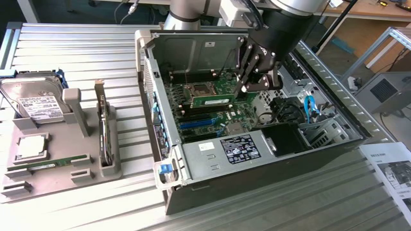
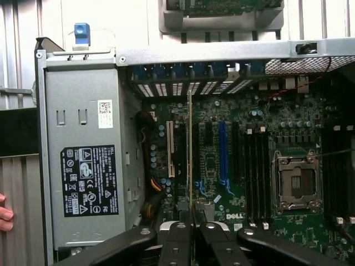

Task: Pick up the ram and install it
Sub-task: 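Pick up the ram and move it above insertion slot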

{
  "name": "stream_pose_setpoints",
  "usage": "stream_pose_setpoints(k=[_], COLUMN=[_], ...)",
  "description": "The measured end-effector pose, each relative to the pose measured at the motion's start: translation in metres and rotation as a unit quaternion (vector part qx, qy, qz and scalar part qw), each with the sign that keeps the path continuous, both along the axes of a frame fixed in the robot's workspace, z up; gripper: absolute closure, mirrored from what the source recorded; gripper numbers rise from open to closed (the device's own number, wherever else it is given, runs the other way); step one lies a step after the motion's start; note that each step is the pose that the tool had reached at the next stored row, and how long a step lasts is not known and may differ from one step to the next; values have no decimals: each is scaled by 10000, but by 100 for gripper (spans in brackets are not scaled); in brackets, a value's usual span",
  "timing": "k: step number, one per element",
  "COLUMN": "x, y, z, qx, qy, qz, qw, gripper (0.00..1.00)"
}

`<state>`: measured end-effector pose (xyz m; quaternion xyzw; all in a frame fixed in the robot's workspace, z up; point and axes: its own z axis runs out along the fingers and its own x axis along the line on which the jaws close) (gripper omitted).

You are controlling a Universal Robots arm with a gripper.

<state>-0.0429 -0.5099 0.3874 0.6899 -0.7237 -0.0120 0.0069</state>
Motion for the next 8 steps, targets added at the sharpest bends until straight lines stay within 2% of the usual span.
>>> stream_pose_setpoints(k=[3, 8], x=[0, 0], y=[64, 144], z=[0, 0], qx=[0, 0], qy=[0, 0], qz=[0, 0], qw=[10000, 10000], gripper=[88, 88])
